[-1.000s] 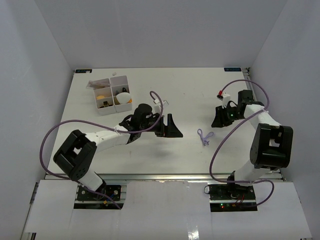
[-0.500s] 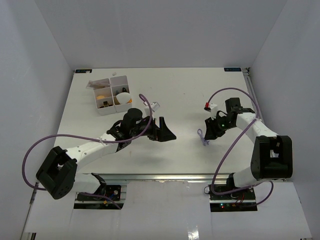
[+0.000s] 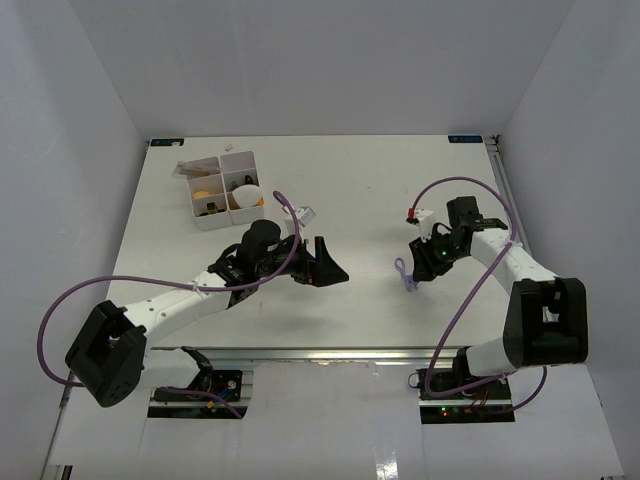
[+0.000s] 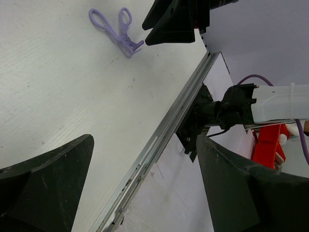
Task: Organize the makeup
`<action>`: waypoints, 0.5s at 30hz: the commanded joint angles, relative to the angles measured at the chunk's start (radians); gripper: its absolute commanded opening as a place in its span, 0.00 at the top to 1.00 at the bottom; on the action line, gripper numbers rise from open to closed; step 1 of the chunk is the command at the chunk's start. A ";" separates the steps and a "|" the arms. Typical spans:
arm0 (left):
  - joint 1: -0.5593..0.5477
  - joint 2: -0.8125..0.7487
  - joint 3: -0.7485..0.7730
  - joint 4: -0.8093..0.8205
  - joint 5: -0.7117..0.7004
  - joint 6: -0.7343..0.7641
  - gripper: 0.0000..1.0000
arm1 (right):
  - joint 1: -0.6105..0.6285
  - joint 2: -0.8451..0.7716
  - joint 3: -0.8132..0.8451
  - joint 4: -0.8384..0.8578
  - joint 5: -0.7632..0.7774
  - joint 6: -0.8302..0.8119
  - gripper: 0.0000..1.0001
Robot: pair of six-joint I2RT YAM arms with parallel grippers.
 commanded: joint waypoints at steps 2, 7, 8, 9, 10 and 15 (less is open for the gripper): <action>-0.001 -0.040 -0.011 -0.001 -0.009 0.019 0.02 | 0.004 -0.034 -0.019 0.007 0.029 -0.002 0.56; -0.001 -0.035 -0.003 0.000 -0.006 0.020 0.02 | 0.004 -0.018 -0.030 0.013 0.031 -0.004 0.56; -0.001 -0.036 -0.003 -0.001 -0.006 0.020 0.02 | 0.004 -0.015 -0.032 0.015 0.032 -0.004 0.57; -0.001 -0.036 -0.003 -0.002 -0.006 0.021 0.02 | 0.004 -0.013 -0.035 0.016 0.030 -0.004 0.57; -0.001 -0.036 -0.002 -0.003 -0.006 0.022 0.02 | 0.004 -0.011 -0.037 0.017 0.028 -0.003 0.57; 0.002 -0.039 -0.002 -0.007 -0.006 0.025 0.02 | 0.006 -0.005 -0.042 0.019 0.027 0.000 0.58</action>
